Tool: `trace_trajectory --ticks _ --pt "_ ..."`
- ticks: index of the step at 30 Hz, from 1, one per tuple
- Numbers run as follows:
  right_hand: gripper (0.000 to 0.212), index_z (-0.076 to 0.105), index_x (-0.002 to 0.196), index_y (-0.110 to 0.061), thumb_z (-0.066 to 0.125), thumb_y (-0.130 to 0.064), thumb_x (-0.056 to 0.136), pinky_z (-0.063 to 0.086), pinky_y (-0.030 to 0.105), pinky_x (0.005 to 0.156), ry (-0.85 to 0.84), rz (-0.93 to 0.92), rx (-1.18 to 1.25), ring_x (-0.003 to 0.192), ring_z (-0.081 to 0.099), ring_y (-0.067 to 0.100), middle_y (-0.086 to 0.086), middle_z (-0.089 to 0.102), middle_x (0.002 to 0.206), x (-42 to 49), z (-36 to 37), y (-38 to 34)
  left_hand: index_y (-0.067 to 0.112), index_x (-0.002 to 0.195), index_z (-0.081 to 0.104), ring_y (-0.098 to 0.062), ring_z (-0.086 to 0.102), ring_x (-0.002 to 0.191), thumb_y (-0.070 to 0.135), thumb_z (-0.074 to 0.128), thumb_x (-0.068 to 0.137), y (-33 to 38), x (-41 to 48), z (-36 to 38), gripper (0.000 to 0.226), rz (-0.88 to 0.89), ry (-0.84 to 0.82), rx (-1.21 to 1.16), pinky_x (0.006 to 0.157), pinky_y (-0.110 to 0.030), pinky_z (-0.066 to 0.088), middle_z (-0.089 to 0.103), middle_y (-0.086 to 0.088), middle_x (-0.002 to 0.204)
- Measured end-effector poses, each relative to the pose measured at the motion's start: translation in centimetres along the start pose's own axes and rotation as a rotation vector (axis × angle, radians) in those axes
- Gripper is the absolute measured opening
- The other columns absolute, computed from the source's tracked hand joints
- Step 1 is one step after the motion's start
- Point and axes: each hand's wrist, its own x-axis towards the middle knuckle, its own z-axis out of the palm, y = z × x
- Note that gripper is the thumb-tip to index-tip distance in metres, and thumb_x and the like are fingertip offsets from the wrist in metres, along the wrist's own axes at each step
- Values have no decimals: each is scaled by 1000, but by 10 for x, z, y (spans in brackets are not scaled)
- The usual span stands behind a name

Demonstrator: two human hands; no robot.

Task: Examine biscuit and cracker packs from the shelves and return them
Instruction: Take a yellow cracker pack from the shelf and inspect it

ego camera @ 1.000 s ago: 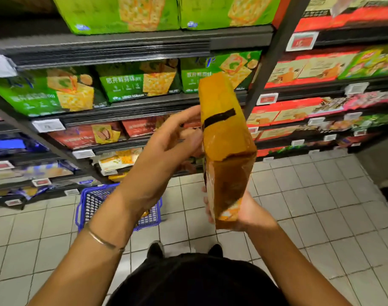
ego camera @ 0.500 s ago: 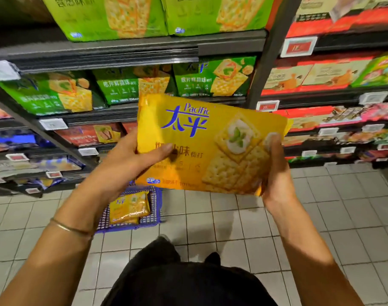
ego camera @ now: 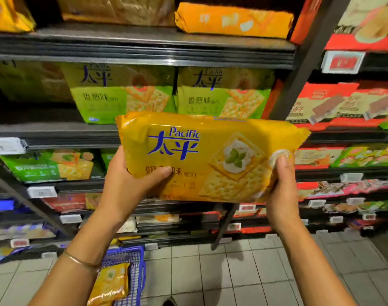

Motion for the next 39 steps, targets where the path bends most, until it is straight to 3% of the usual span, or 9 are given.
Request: trace_trajectory --ticks 4,8,10,13,17,23,28,35,39 --pt "27 61 113 -39 61 -46 87 50 37 92 -28 -54 96 107 63 9 -12 67 112 59 21 -22 43 125 58 -10 72 107 48 89 65 35 48 2 68 137 85 -56 84 -27 60 74 11 121" --pt "32 54 108 -31 62 -48 83 46 36 86 -37 -180 32 98 57 11 -8 60 102 108 43 -62 36 124 58 -16 73 109 44 88 67 72 101 10 66 222 120 -92 92 -40 60 74 4 123" --pt "30 54 105 -32 60 -53 85 42 38 88 -13 -255 -30 100 53 15 -1 54 104 131 53 -85 30 125 57 -12 74 106 40 90 70 89 124 16 65 257 138 -86 90 -35 61 75 5 119" --pt "25 55 103 -31 58 -51 89 45 23 81 31 -357 -87 89 57 -1 -15 59 95 167 64 -117 20 128 55 -4 73 102 28 90 80 111 158 25 61 315 162 -88 87 -25 60 73 7 117" --pt "9 58 103 -29 53 -35 100 46 21 72 53 -395 -150 76 58 -8 -20 63 83 210 78 -143 12 127 55 6 71 95 20 85 87 136 199 36 51 390 187 -40 77 -13 54 71 9 113" --pt "7 57 106 -17 50 -20 107 43 22 65 152 -386 -161 67 51 -3 -18 56 74 245 89 -158 18 124 54 -6 73 103 17 87 85 148 241 56 51 391 208 -75 84 -23 58 72 2 118" --pt "18 62 114 -19 46 -27 108 53 52 89 176 -307 -199 97 60 21 3 64 105 256 90 -147 17 127 55 5 73 90 18 83 89 140 259 72 47 320 183 -53 73 -15 56 73 8 109" --pt "36 59 140 -19 45 -34 110 48 42 111 218 -230 -169 125 60 17 1 64 136 266 102 -146 22 115 52 9 71 77 15 80 92 140 271 82 37 251 175 -71 64 -11 54 71 6 101" --pt "59 28 162 -18 46 -37 109 39 36 117 205 -165 -132 138 48 17 6 45 159 259 94 -142 22 117 48 12 69 78 24 82 90 141 268 77 44 217 160 -54 62 -8 53 69 6 105"
